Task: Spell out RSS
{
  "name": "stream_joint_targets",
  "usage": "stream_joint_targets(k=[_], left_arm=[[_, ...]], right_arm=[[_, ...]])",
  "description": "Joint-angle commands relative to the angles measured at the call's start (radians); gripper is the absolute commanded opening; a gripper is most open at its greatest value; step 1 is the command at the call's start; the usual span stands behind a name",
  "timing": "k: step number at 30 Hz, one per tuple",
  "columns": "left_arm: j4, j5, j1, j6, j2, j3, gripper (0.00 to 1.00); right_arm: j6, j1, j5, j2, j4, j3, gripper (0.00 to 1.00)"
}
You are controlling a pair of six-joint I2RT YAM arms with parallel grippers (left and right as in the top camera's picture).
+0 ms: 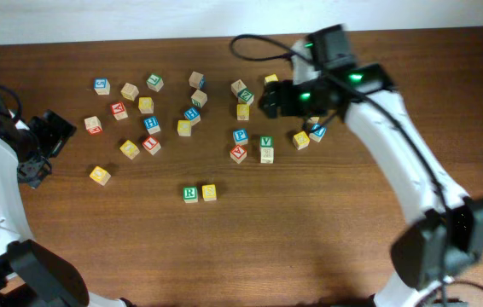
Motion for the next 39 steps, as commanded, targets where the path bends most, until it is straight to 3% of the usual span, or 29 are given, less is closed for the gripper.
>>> stream_joint_targets(k=[1, 3, 6, 8, 11, 14, 15, 21, 23, 28, 31, 33, 36, 39], left_arm=[[0.000, 0.003, 0.001, -0.012, -0.001, 0.001, 0.99], [0.000, 0.003, 0.001, -0.012, -0.001, 0.001, 0.99], [0.000, 0.003, 0.001, -0.012, -0.001, 0.001, 0.99], [0.000, 0.003, 0.001, -0.012, -0.001, 0.001, 0.99], [0.000, 0.003, 0.001, -0.012, -0.001, 0.001, 0.99], [0.000, 0.003, 0.001, -0.012, -0.001, 0.001, 0.99], [0.000, 0.003, 0.001, -0.012, -0.001, 0.001, 0.99], [0.000, 0.003, 0.001, -0.012, -0.001, 0.001, 0.99], [0.000, 0.003, 0.001, -0.012, -0.001, 0.001, 0.99], [0.000, 0.003, 0.001, -0.012, -0.001, 0.001, 0.99], [0.000, 0.003, 0.001, -0.012, -0.001, 0.001, 0.99], [0.000, 0.003, 0.001, -0.012, -0.001, 0.001, 0.99], [0.000, 0.003, 0.001, -0.012, -0.001, 0.001, 0.99], [0.000, 0.003, 0.001, -0.012, -0.001, 0.001, 0.99]], right_arm=[[0.094, 0.070, 0.090, 0.163, 0.004, 0.142, 0.88], [0.117, 0.106, 0.106, 0.261, 0.091, 0.166, 0.88], [0.273, 0.158, 0.361, 0.354, 0.183, 0.166, 0.83], [0.296, 0.192, 0.395, 0.408, 0.283, 0.166, 0.81], [0.367, 0.219, 0.554, 0.470, 0.317, 0.166, 0.72], [0.361, 0.217, 0.553, 0.527, 0.357, 0.166, 0.72], [0.292, 0.217, 0.553, 0.540, 0.381, 0.166, 0.70], [0.211, 0.203, 0.553, 0.562, 0.376, 0.166, 0.39], [0.180, 0.202, 0.552, 0.561, 0.370, 0.166, 0.23], [0.122, 0.202, 0.553, 0.491, 0.356, 0.168, 0.20], [0.121, 0.189, 0.552, 0.328, 0.230, 0.168, 0.20], [0.034, 0.185, 0.500, 0.196, 0.129, 0.168, 0.21], [-0.162, 0.185, 0.343, 0.003, -0.108, 0.167, 0.21], [-0.367, 0.185, 0.149, -0.021, -0.353, 0.157, 0.21]])
